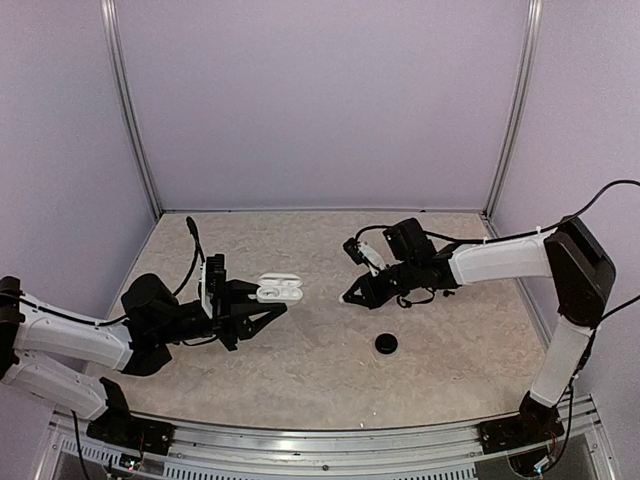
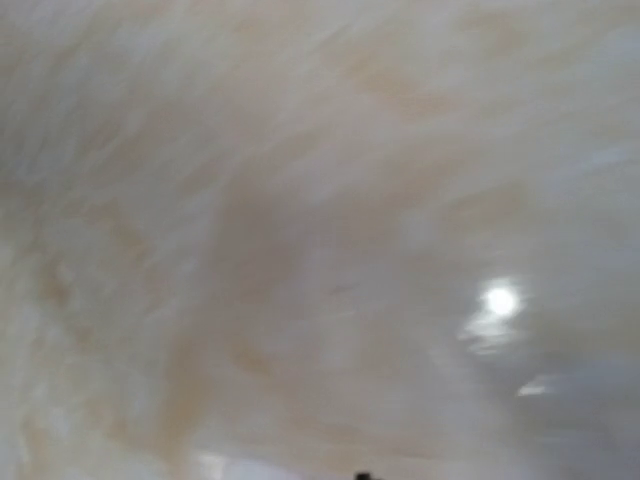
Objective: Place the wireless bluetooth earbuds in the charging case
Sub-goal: Move the right earbud to the center of the board.
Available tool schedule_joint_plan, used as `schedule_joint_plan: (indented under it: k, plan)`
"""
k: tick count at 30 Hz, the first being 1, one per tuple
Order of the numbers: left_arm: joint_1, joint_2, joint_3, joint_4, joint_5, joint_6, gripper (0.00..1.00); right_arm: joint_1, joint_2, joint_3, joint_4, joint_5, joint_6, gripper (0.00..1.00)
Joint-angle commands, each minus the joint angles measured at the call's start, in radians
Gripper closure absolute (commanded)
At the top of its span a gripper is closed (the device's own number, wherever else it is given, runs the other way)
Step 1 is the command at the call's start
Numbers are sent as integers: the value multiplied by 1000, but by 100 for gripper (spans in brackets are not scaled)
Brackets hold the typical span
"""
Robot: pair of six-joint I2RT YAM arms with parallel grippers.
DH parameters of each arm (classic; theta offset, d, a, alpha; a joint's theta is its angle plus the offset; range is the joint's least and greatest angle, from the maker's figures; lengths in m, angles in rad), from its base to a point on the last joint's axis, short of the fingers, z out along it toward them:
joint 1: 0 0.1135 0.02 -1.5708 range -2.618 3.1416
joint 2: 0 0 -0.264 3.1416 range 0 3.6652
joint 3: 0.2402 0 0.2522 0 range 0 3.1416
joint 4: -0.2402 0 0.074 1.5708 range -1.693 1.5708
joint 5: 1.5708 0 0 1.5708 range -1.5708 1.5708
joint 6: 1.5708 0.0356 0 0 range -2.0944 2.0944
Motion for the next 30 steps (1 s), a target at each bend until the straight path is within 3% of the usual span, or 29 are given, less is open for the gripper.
schedule_joint_plan:
  k: [1,7,11,14,22,30]
  plan:
    - [6,-31,-17,31,-23,-15,99,109,106,20,22,40,110,94]
    - [8,-42,-27,28,-33,-12,99,175,157,4,46,77,195,92]
    - [9,-37,-27,28,-34,-10,99,186,145,-7,35,70,215,78]
    - [10,-33,-27,31,-33,-10,99,186,115,-22,11,63,211,73]
    - [11,-32,-33,35,-31,-10,99,176,62,-49,-32,-24,158,72]
    - [11,-34,-33,39,-25,-12,99,78,58,5,-25,-87,20,73]
